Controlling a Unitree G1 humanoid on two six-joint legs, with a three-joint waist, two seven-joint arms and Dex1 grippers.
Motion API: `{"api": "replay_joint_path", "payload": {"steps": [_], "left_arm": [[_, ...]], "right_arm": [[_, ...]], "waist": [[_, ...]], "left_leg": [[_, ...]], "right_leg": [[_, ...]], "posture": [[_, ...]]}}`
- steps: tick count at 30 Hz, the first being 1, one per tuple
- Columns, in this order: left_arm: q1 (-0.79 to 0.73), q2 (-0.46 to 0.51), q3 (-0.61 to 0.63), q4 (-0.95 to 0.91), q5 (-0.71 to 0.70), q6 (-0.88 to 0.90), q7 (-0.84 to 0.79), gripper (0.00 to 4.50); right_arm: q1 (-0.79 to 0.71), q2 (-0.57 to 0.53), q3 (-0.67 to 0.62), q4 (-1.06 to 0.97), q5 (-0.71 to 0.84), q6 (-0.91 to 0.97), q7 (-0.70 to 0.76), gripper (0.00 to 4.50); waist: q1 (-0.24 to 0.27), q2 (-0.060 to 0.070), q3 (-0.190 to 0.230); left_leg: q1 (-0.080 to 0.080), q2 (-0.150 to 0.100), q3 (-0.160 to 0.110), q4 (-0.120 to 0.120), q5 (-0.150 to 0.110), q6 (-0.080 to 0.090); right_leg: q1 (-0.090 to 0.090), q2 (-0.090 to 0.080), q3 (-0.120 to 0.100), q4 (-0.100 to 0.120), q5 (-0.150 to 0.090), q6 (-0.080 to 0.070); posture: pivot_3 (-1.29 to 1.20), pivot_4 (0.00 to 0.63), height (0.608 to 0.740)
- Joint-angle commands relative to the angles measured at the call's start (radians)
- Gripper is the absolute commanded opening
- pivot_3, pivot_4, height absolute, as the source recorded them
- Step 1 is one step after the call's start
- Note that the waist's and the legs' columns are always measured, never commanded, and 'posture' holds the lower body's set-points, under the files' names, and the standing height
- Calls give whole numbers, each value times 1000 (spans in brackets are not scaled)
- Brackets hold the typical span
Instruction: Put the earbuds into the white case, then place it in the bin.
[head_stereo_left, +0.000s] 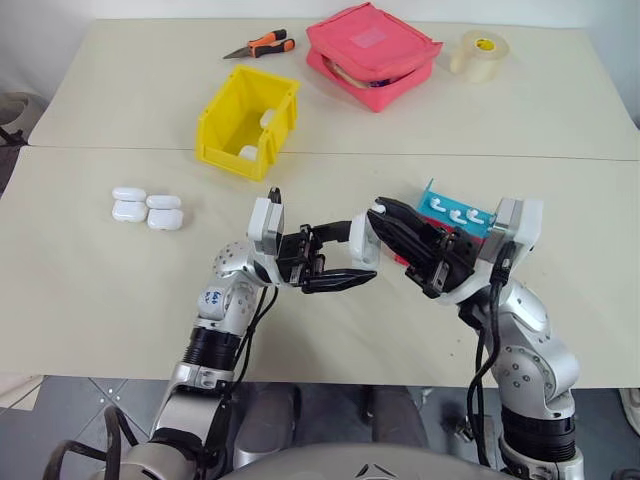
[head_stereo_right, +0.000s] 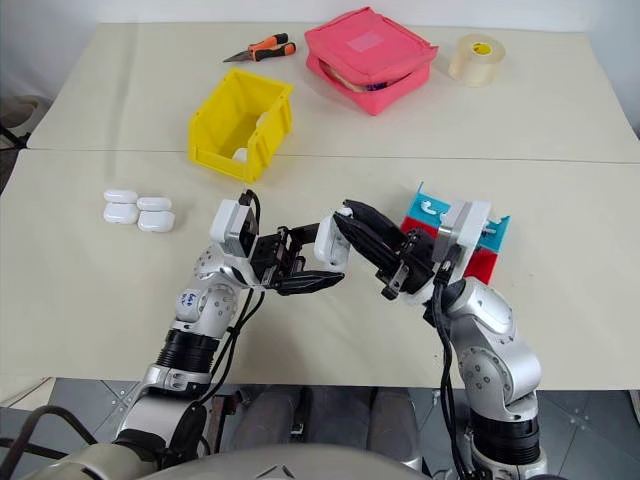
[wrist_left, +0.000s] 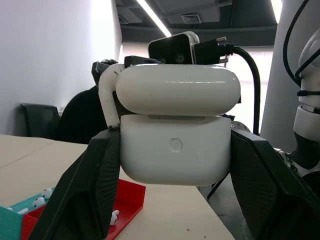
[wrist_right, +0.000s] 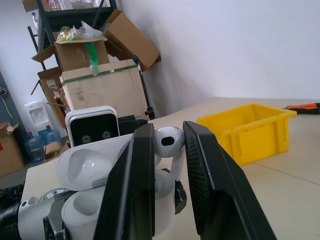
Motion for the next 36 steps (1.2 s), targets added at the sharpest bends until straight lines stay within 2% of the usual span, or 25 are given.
{"api": "replay_joint_path", "payload": {"steps": [1, 17, 27, 36], "left_arm": [[-7, -7, 6, -51, -16, -6, 12, 2803], [-12, -7, 7, -44, -21, 0, 17, 2803], [-19, -8, 8, -41, -19, 0, 12, 2803], [-17, -7, 11, -47, -23, 5, 12, 2803]], "right_arm": [[22, -10, 16, -8, -3, -22, 9, 483], [-20, -36, -48, -81, 97, -20, -65, 483], [63, -44, 44, -79, 61, -21, -53, 483], [87, -46, 51, -34, 29, -44, -51, 483]], "waist": [[0, 0, 0], [0, 0, 0], [0, 0, 0], [1, 0, 0]], "left_leg": [[0, 0, 0, 0, 0, 0], [0, 0, 0, 0, 0, 0], [0, 0, 0, 0, 0, 0], [0, 0, 0, 0, 0, 1]], "right_leg": [[0, 0, 0, 0, 0, 0], [0, 0, 0, 0, 0, 0], [0, 0, 0, 0, 0, 0], [0, 0, 0, 0, 0, 0]], "posture": [[0, 150, 740], [0, 150, 740], [0, 150, 740], [0, 150, 740]]}}
